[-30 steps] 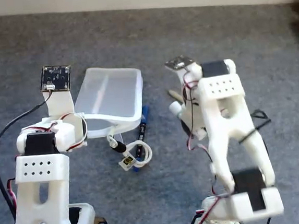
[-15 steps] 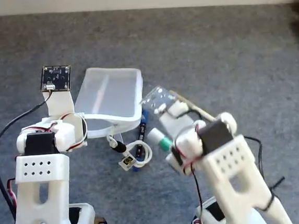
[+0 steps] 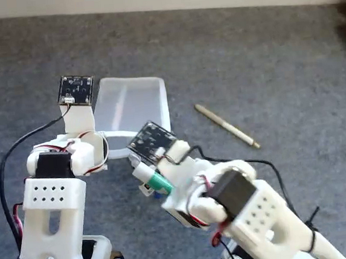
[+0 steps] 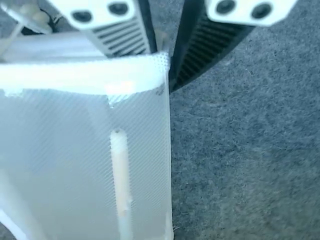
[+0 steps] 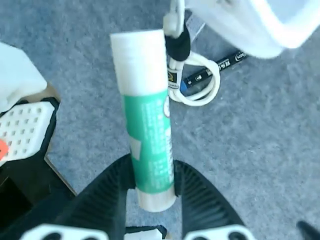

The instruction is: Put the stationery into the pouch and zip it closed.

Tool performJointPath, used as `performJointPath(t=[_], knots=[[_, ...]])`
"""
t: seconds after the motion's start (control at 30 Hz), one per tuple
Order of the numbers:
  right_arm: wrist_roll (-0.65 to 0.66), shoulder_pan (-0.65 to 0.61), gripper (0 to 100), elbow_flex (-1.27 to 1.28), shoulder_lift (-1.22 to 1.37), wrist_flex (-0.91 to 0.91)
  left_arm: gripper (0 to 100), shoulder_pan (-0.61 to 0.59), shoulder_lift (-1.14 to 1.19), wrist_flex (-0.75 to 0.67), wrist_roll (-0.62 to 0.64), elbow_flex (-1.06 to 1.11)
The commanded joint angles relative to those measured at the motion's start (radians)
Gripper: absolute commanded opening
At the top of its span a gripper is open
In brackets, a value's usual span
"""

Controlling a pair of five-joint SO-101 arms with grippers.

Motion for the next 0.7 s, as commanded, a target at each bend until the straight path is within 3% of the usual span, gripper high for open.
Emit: performJointPath(t=[0.0,0.33,0.67], knots=[[-0.032,-0.013,0.5,-0.002,0.127,-0.077,1,0.054,-0.077,0.026,-0.02,-0.002],[-0.043,0.027,0.5,-0.128,0.315,-0.079,1,0.093,-0.424,0.029,-0.057,0.15],[-0.077,0.035,0.9,-0.265,0.374,0.007,1,0.093,-0.464,0.029,-0.058,0.163]])
